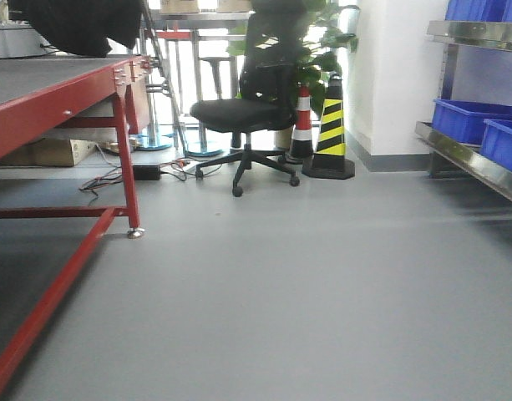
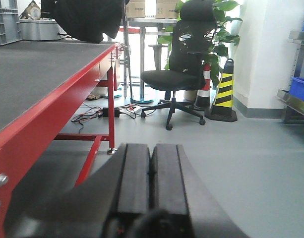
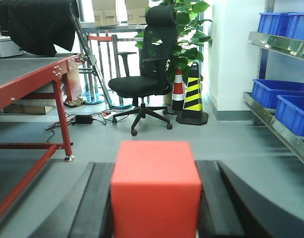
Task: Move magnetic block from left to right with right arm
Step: 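Drive across the room toward the office chair carrying the cube, then turn and drive to the carpeted surface near the grey crates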
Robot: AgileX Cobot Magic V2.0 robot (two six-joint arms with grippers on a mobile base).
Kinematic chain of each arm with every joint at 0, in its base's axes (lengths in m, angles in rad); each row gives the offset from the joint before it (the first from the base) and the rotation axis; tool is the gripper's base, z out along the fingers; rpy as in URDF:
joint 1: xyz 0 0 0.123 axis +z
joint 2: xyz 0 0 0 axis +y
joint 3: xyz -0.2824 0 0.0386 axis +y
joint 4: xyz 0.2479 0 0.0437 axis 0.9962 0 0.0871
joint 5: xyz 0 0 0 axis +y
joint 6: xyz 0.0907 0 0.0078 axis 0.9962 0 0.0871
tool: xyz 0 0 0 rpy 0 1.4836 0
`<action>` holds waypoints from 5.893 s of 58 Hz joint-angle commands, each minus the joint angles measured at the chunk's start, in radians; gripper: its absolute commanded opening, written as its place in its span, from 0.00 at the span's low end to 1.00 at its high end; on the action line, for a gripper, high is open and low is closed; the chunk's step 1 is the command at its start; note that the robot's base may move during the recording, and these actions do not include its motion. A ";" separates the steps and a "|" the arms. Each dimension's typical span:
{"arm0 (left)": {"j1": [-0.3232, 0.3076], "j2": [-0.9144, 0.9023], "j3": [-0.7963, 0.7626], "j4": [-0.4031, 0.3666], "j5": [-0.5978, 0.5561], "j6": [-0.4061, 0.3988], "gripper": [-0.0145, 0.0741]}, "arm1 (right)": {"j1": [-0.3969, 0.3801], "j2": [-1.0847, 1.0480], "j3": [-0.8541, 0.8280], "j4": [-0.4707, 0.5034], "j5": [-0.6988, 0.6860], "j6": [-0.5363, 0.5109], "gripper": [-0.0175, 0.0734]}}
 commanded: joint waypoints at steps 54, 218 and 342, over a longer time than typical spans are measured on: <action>-0.005 -0.008 0.009 -0.007 -0.081 -0.009 0.03 | -0.006 0.010 -0.030 0.006 -0.083 -0.003 0.48; -0.005 -0.008 0.009 -0.007 -0.083 -0.009 0.03 | -0.006 0.010 -0.030 0.006 -0.082 -0.004 0.48; -0.005 -0.008 0.009 -0.007 -0.083 -0.009 0.03 | -0.006 0.010 -0.030 0.006 -0.082 -0.004 0.48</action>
